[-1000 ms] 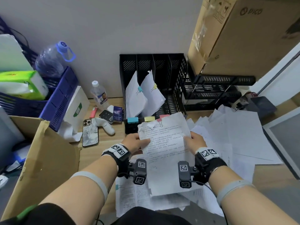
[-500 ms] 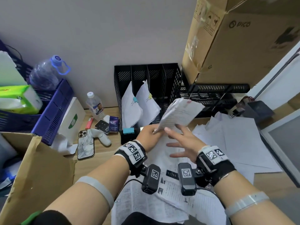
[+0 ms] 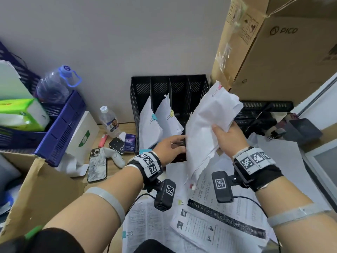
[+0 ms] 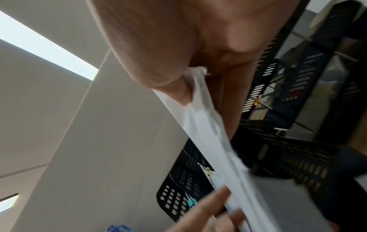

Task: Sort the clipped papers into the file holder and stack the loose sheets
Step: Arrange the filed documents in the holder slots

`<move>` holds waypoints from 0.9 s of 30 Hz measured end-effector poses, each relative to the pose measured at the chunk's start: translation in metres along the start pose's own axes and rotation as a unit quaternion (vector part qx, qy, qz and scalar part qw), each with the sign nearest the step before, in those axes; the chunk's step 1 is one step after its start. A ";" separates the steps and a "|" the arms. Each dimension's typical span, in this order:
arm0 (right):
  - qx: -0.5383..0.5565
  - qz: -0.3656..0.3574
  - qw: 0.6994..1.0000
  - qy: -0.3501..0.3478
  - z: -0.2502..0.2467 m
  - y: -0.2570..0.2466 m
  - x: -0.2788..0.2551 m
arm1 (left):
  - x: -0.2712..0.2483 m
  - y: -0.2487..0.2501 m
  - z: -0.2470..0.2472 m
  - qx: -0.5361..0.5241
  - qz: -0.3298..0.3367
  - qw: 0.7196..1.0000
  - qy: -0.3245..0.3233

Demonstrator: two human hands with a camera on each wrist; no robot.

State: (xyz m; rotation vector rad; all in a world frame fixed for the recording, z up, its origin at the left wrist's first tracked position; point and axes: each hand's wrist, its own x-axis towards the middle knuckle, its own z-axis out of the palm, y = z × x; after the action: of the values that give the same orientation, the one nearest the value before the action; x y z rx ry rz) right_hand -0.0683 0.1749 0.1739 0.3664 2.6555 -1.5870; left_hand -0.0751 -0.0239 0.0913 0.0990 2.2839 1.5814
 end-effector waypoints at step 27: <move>-0.078 0.015 0.994 -0.071 0.081 0.011 0.092 | 0.023 -0.040 -0.019 0.046 -0.076 0.993 0.072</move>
State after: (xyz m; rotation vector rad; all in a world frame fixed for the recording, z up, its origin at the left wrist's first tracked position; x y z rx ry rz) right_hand -0.1634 0.1268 0.1125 0.2750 2.6299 -1.3336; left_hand -0.0973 -0.0500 0.0551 -0.1682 2.4097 1.4500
